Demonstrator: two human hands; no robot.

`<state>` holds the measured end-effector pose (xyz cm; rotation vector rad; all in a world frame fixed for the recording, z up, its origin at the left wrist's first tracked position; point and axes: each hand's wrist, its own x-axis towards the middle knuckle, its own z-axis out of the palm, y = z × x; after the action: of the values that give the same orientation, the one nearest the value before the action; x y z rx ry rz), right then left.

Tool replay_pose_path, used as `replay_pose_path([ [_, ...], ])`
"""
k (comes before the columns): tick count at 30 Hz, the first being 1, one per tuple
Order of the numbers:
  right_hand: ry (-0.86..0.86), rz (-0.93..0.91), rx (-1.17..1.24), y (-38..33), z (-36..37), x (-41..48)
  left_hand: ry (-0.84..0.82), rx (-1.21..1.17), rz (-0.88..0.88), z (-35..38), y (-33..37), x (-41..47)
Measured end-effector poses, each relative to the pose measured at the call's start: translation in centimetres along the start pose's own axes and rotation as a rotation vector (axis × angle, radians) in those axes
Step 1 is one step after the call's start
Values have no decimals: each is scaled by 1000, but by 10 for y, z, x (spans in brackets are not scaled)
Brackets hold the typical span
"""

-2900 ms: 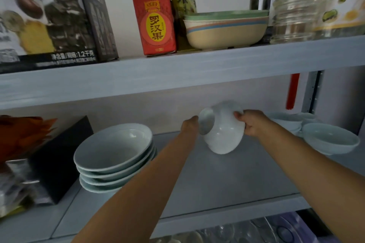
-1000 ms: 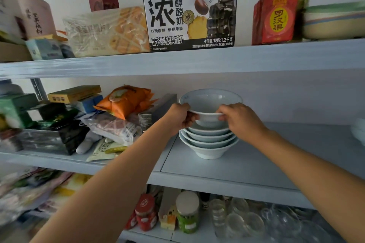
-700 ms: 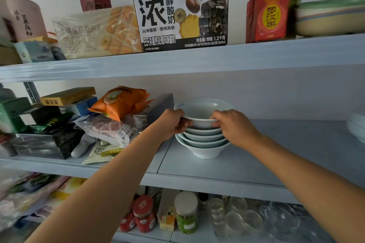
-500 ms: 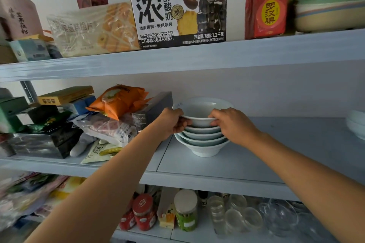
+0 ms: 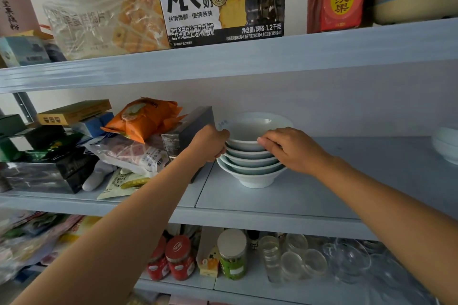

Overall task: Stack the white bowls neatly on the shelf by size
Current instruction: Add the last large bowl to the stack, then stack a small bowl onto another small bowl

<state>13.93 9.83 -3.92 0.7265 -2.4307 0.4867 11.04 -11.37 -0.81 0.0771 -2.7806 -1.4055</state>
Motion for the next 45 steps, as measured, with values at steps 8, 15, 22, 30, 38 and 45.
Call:
replay_pose_path([
  [8, 216, 108, 262, -3, -20, 28, 200, 3, 500, 7, 41, -24],
  [15, 379, 295, 310, 22, -62, 6, -229, -593, 387, 70, 104, -64],
  [22, 364, 508, 14, 53, -95, -74, -383, -629, 421, 165, 111, -71],
  [30, 267, 860, 56, 86, -106, -160, -557, -472, 361, 251, 99, -65],
  [38, 330, 977, 16, 116, -128, -189, -620, -512, 312, 281, 119, -69],
  [45, 273, 966, -52, 164, -138, -193, -595, -541, 225, 312, 143, -58],
])
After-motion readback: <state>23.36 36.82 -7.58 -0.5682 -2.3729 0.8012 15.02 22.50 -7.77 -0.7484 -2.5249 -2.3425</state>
